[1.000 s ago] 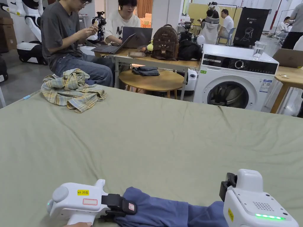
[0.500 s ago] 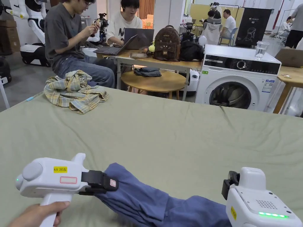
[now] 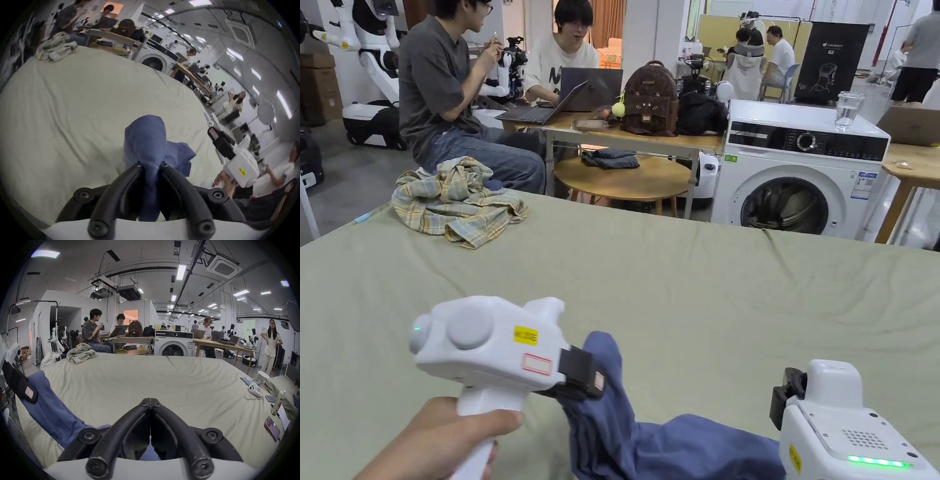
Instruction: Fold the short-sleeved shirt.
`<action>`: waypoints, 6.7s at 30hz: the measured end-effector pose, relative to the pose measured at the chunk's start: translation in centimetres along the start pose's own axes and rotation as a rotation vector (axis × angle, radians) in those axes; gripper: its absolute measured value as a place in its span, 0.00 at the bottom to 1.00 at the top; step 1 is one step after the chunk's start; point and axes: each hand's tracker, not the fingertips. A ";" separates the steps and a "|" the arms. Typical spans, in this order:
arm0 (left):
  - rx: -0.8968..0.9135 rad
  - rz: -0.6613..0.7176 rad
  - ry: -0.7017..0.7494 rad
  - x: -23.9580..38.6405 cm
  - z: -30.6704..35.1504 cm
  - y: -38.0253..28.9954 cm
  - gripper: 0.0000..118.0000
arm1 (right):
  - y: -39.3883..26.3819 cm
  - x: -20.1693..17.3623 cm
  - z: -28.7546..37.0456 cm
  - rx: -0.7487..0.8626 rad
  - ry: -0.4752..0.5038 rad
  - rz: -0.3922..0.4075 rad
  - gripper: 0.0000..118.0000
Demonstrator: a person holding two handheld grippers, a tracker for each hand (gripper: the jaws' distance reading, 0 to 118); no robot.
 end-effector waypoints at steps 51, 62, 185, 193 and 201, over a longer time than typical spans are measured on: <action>-0.277 0.256 -0.311 4.8 -25.8 -4.3 0.00 | -1.0 4.7 1.8 -0.006 -0.086 -0.055 0.00; -0.006 -0.003 -0.169 6.2 -16.0 -2.3 0.00 | -0.6 4.2 1.1 0.033 -0.102 -0.045 0.00; -0.021 0.475 0.172 -33.9 20.5 -2.6 0.17 | -0.1 -24.9 -4.6 -0.319 0.370 0.184 0.00; -0.132 0.511 0.419 -36.2 18.7 -2.0 0.18 | -0.2 -24.2 -4.8 -0.329 0.343 0.195 0.00; -0.084 0.442 0.650 -35.4 20.8 -2.1 0.54 | 0.4 -23.6 -4.7 -0.319 0.339 0.178 0.00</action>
